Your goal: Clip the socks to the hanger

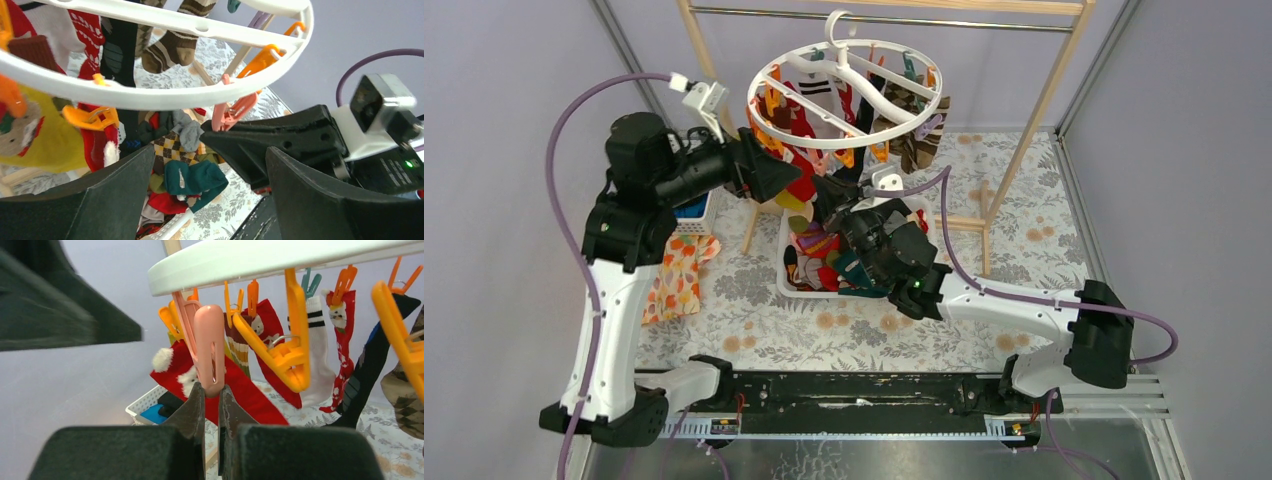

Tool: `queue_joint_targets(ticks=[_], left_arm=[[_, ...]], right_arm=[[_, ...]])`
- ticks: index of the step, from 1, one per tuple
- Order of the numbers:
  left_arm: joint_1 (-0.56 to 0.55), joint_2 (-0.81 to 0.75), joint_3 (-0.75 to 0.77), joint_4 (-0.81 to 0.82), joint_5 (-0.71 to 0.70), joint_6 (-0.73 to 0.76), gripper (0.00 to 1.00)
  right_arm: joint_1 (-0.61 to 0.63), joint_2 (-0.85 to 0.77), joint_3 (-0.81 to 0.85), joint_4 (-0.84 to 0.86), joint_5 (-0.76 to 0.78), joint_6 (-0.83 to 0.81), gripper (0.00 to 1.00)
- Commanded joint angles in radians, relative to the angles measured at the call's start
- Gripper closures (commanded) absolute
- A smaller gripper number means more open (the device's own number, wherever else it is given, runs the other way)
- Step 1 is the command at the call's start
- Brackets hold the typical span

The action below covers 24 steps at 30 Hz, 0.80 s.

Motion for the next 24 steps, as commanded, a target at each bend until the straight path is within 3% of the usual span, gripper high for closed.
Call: queue_joint_targets(ticks=[1,15,24], left_arm=[[-0.058,0.064,0.046,-0.003,0.017,0.023,0.11],[-0.088,0.097,0.035,0.079,0.037,-0.018,0.20],[-0.087,0.079,0.008,0.117,-0.020,-0.007,0.25]], right_arm=[[0.040,0.022,0.071,0.074,0.070,-0.096,1.00],[0.081,0.019,0.073,0.083,0.063,-0.090,1.00],[-0.017,-0.093,-0.084,0.135,-0.093,0.125,0.57]])
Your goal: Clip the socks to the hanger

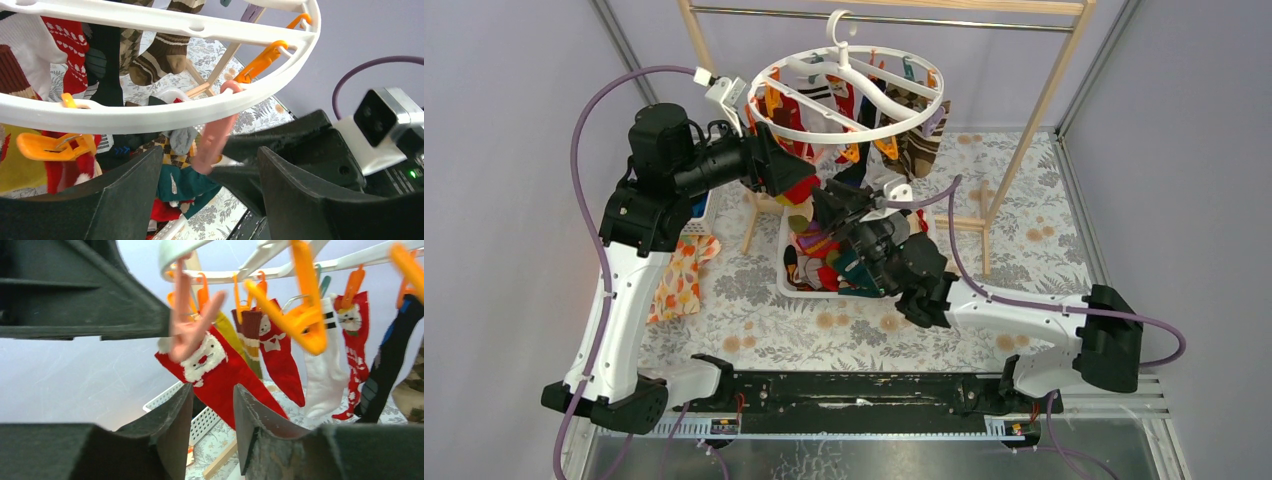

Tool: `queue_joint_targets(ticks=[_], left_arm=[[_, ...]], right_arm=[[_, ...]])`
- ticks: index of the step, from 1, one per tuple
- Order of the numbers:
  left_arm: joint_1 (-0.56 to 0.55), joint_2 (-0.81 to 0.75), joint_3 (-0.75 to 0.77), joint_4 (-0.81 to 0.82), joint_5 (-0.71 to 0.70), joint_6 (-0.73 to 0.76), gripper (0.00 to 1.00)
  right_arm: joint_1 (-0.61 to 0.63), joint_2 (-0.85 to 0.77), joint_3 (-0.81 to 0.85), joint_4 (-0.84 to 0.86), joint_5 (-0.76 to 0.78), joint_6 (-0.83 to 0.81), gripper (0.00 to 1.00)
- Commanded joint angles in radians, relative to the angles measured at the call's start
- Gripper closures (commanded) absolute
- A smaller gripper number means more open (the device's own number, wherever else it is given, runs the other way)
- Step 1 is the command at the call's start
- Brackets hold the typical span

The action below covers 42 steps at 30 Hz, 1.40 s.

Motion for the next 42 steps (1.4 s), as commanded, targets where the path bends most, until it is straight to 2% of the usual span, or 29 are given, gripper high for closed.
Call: queue_joint_targets(ticks=[1,6,11,15,20,26,28,33,37,42], left_arm=[[-0.007,-0.008,-0.003,0.081,-0.019,0.000,0.25],[-0.007,-0.013,-0.011,0.100,-0.010,-0.009,0.27],[-0.007,-0.015,-0.025,0.105,-0.020,-0.007,0.29],[-0.007,-0.019,-0.026,0.108,-0.013,-0.014,0.33],[-0.007,-0.045,-0.043,0.146,0.054,-0.040,0.38],[-0.007,-0.042,-0.022,0.126,0.049,-0.039,0.41],[-0.006,-0.040,-0.023,0.122,0.044,-0.034,0.42],[-0.007,-0.031,-0.039,0.121,0.029,-0.028,0.43],[-0.007,-0.025,-0.039,0.123,0.010,-0.027,0.44],[-0.007,-0.024,-0.039,0.124,-0.019,-0.026,0.44]], right_arm=[[-0.085,-0.080,-0.041,0.060,-0.137,0.168,0.52],[-0.152,-0.072,-0.054,0.076,-0.293,0.236,0.39],[-0.186,-0.045,-0.051,0.135,-0.353,0.245,0.33],[-0.223,-0.023,-0.046,0.176,-0.391,0.271,0.33],[-0.226,0.017,-0.019,0.189,-0.407,0.230,0.34],[-0.226,0.021,-0.043,0.263,-0.387,0.203,0.44],[-0.228,0.013,-0.053,0.258,-0.369,0.200,0.40],[-0.274,-0.004,-0.077,0.228,-0.411,0.255,0.25],[-0.331,-0.012,-0.074,0.187,-0.522,0.291,0.22],[-0.408,-0.010,-0.097,0.249,-0.685,0.407,0.19]])
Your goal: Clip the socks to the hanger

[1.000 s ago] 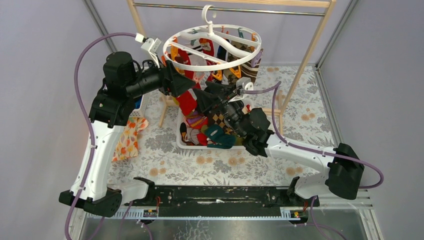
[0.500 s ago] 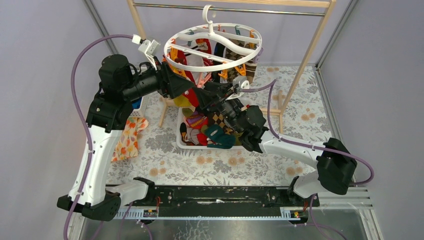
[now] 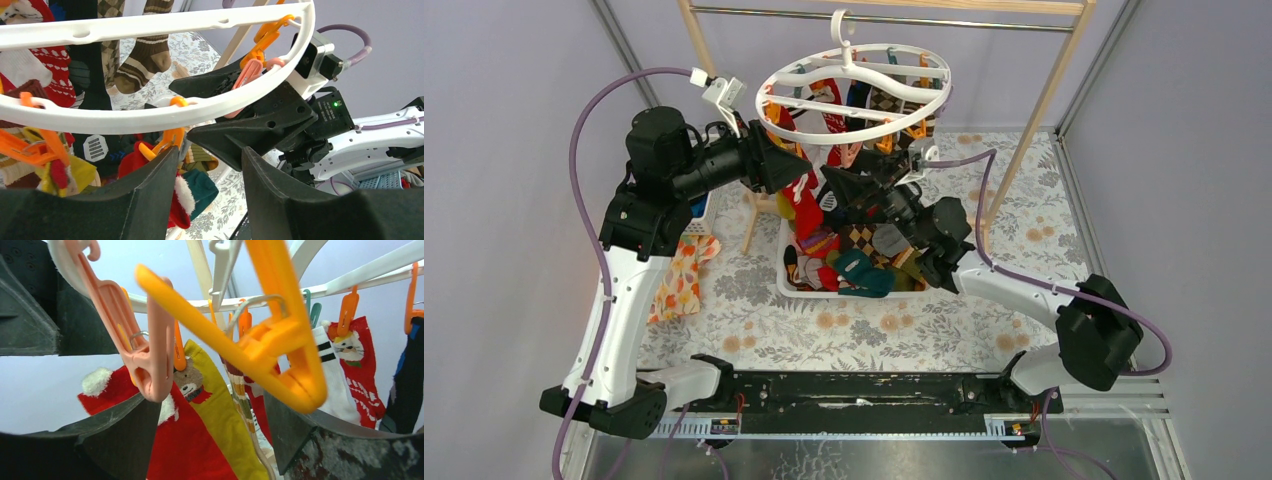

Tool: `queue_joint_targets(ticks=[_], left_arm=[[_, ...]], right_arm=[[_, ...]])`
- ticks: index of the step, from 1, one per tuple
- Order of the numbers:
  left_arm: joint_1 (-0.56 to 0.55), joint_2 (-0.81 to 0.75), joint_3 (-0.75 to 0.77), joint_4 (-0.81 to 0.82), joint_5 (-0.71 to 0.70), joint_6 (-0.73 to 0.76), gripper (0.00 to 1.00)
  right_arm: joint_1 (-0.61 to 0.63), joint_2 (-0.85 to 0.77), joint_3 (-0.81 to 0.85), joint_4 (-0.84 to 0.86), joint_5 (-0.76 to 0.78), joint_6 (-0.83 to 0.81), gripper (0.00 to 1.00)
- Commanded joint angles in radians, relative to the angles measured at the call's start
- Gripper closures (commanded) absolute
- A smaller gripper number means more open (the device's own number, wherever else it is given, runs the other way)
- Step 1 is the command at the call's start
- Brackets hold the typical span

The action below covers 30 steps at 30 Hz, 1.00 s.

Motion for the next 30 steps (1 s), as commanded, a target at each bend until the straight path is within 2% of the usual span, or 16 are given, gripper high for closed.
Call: queue_joint_targets(ticks=[1,6,17,20,25,30], left_arm=[[-0.007,0.000,-0.002,0.053,-0.032,0.006,0.44],[-0.007,-0.003,-0.006,0.053,-0.028,0.005,0.44],[-0.007,-0.002,-0.004,0.051,-0.029,0.008,0.45],[-0.007,-0.003,0.001,0.047,-0.032,0.009,0.45],[-0.007,-0.005,0.010,0.038,-0.034,0.015,0.46],[-0.007,-0.007,0.017,0.036,-0.034,0.014,0.46]], right_arm=[[-0.069,-0.040,-0.024,0.116,-0.195,0.124,0.18],[-0.097,-0.040,-0.029,0.161,-0.279,0.164,0.13],[-0.176,0.003,-0.015,0.360,-0.427,0.357,0.15],[-0.178,0.026,-0.008,0.420,-0.448,0.411,0.20],[-0.179,0.042,-0.001,0.431,-0.468,0.457,0.39],[-0.180,0.038,-0.018,0.447,-0.450,0.466,0.48]])
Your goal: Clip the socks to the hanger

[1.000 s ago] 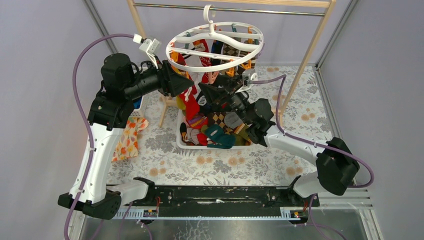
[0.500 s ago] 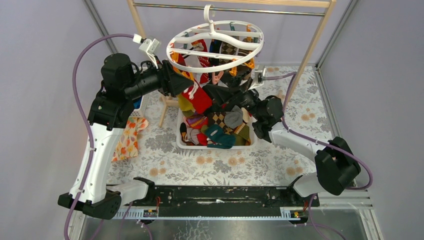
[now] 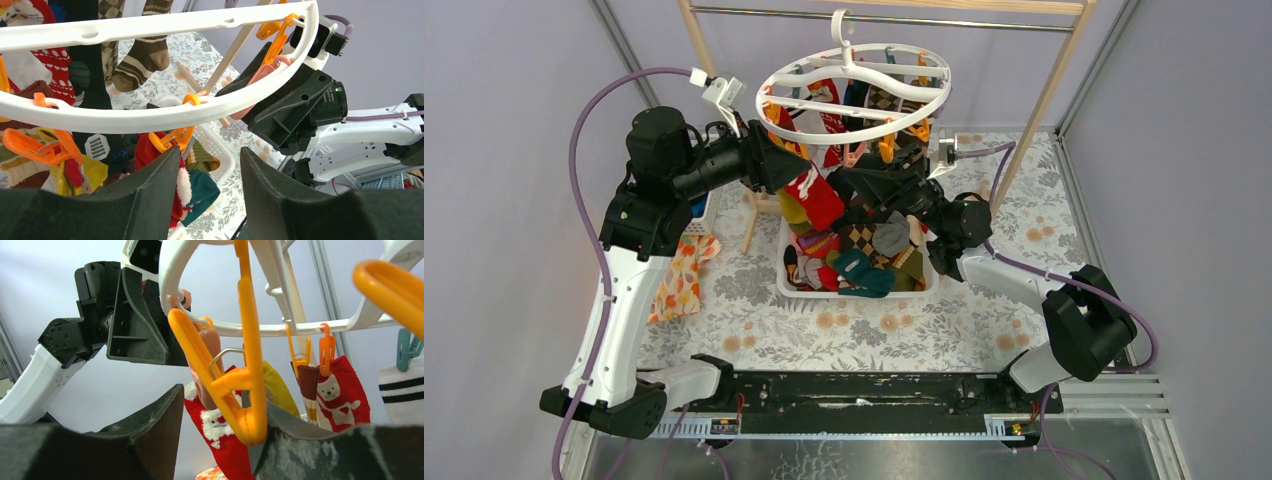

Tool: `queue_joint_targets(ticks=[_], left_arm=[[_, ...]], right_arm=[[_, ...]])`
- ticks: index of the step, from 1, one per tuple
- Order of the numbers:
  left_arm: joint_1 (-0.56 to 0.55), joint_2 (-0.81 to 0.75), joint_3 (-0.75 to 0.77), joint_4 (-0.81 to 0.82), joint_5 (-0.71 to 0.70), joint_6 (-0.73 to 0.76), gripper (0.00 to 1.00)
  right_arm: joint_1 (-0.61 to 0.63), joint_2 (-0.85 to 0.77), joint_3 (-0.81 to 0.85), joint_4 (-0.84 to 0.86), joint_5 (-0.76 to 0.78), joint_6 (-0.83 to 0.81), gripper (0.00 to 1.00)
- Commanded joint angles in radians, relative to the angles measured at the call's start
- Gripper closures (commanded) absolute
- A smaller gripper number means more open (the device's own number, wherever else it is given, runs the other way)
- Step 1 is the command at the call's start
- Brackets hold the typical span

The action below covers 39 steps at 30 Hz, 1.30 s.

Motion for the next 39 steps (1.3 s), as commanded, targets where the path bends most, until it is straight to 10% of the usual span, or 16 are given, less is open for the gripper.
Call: queue_joint_targets(ticks=[1,17,24,39], left_arm=[[-0.007,-0.007,0.019,0.035,-0.018,0.013,0.46],[-0.007,-0.013,0.023,0.020,-0.003,0.027,0.44],[-0.007,-0.015,0.028,0.018,-0.004,0.022,0.45],[-0.007,-0.010,0.066,-0.016,-0.006,0.038,0.45]], right_arm=[[-0.005,-0.019,0.017,0.091,-0.004,0.027,0.50],[0.023,0.002,0.024,0.102,0.013,0.023,0.74],[0.044,0.019,0.002,0.127,0.099,0.020,0.37],[0.044,0.098,0.025,0.241,0.116,0.103,0.41]])
